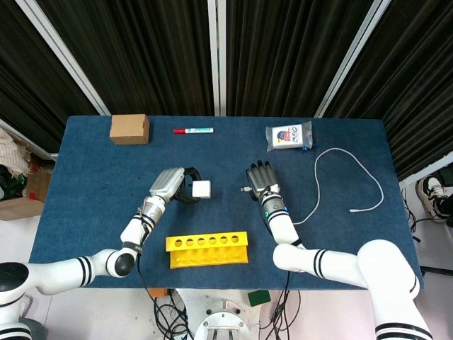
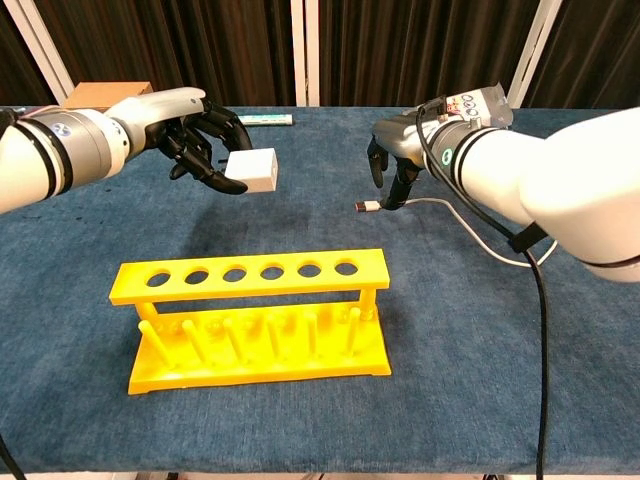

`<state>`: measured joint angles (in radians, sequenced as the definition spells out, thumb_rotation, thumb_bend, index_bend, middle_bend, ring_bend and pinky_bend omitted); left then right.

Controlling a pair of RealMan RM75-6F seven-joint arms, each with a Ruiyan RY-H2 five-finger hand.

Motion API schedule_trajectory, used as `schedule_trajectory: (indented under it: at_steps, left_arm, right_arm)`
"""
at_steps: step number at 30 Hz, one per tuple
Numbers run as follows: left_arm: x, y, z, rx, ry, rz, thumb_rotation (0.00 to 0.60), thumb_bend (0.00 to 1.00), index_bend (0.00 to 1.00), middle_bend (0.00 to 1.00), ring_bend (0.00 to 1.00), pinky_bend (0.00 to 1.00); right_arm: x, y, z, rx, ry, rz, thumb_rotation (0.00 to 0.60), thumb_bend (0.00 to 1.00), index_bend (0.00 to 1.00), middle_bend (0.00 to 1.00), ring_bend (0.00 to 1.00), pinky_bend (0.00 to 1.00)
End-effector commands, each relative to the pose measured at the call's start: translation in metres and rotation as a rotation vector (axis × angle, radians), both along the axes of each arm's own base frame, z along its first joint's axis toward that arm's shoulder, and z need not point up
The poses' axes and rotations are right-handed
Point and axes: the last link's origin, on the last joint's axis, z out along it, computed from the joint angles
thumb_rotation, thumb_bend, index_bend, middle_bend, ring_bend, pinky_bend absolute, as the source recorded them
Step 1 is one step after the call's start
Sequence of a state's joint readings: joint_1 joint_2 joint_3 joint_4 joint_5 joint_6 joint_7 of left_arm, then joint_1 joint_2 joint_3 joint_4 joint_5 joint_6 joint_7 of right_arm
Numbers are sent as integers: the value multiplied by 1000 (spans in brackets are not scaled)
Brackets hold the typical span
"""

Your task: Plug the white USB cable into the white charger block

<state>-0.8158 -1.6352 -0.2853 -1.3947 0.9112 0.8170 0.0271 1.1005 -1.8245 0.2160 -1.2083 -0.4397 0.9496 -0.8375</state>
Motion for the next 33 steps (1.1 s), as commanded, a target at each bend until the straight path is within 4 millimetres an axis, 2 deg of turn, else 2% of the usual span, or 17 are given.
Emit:
schedule_trajectory:
  at_steps: [1,18,33]
  left_arm:
    - [0,0,0,-4,0,-1,600,203,621,549,689,785]
    - [-10,-1,2,-7,6,15,600,203,618,537,689,785]
    - [-12,0,1,-12,3,23,600,203,616,531,689,785]
  right_arm:
    - [0,1,-4,-4,6,5,600,345,505,261,130,230]
    - [-1,3,-24,-7,26,37,600,355,506,267,123,226]
    - [-3,2,-27,-12,28,39,600,391,550,289,124,225]
